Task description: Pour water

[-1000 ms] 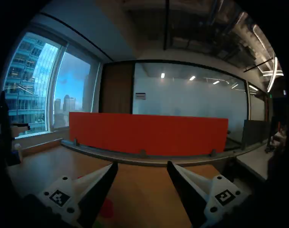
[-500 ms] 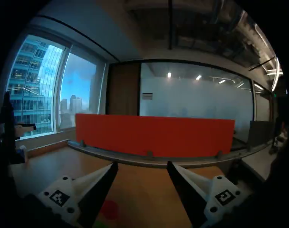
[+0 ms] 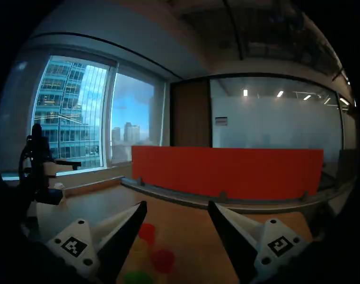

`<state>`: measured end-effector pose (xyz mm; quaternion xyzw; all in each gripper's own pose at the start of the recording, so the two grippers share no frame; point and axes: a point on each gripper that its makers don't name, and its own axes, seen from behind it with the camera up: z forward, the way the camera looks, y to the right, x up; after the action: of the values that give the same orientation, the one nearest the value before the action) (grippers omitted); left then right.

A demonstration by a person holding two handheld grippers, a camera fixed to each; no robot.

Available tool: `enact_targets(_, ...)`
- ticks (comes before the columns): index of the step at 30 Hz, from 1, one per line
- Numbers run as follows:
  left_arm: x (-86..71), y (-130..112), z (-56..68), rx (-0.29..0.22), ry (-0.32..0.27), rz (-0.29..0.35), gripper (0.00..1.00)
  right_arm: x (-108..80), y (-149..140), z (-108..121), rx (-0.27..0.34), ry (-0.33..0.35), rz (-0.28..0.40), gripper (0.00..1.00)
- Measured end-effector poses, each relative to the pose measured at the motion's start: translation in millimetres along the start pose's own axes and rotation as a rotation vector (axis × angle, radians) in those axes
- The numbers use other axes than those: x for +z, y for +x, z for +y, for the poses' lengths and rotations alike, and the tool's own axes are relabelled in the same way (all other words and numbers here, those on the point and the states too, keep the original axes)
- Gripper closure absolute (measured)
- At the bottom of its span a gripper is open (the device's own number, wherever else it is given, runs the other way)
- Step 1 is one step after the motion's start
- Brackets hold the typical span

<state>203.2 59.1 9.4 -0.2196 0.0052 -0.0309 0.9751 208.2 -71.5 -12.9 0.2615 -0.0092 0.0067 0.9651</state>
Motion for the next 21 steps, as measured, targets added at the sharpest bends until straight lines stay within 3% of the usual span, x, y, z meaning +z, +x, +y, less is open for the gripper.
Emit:
enact_targets(14, -3.1, -17, 42.1, 0.030, -0.195, -0.060, 0.01, -3.6, -15, -25, -0.052, 0.161, -0.085, 0.00)
enact_targets(21, -1.3, -32, 51.4, 0.037, -0.256, -0.090, 0.01, -10.2, -33, -39, -0.090, 0.233, -0.149, 0.00)
